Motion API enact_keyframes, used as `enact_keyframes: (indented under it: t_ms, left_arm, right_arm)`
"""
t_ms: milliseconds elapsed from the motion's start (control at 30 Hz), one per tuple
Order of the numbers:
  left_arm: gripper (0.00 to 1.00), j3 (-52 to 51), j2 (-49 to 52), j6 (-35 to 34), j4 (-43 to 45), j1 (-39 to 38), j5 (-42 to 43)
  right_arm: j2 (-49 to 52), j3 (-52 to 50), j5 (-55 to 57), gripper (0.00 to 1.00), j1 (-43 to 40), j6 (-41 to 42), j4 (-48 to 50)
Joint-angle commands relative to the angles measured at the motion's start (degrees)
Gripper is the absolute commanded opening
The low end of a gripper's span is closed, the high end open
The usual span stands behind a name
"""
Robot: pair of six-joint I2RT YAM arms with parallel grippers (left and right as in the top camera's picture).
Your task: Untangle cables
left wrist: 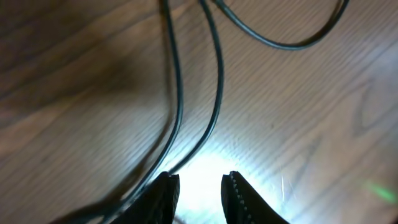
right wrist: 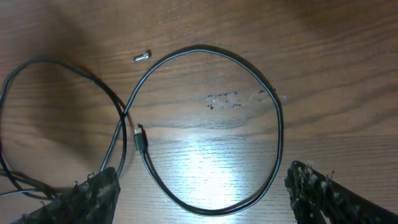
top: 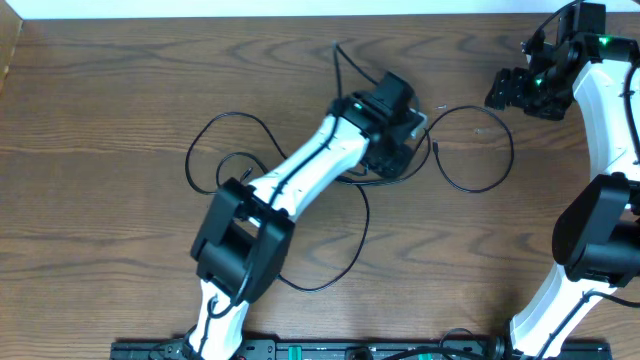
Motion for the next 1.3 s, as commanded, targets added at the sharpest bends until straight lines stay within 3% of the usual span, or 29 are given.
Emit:
enact_keyframes:
  t_ms: [0,533,633,767,1267]
  left_arm:
    - [0.28,-0.39,2.75,1.01,1.44,-1.75,-4.66]
    - [0.34,-0.46,9.03,0.94,4.72,-4.59,-4.81]
    - [0.34,-0.46,9.11,0.92,4.9,-4.59,-5.35]
    - [0.34,-0.46,9.11,0.76,5.4,-4.57,-12.02]
    - [0.3,-4.74,9.11,-0.74,4.11,-7.69,-11.63]
  right_arm:
    - [-0.46,0.81,-0.59,0.83,0.9,-0.92,-0.22]
    - [-0.46,0.81,-0.59,0.83,0.9,-0.92,-0.44]
    - [-0.46,0.81,-0.59,0.83,0.9,-0.92,-0.44]
    - [-0.46,0.81,-0.59,0.84,0.9,-0.92,-0.42]
    - [-0.46,0.81,-0.59,0.84,0.9,-0.92,-0.42]
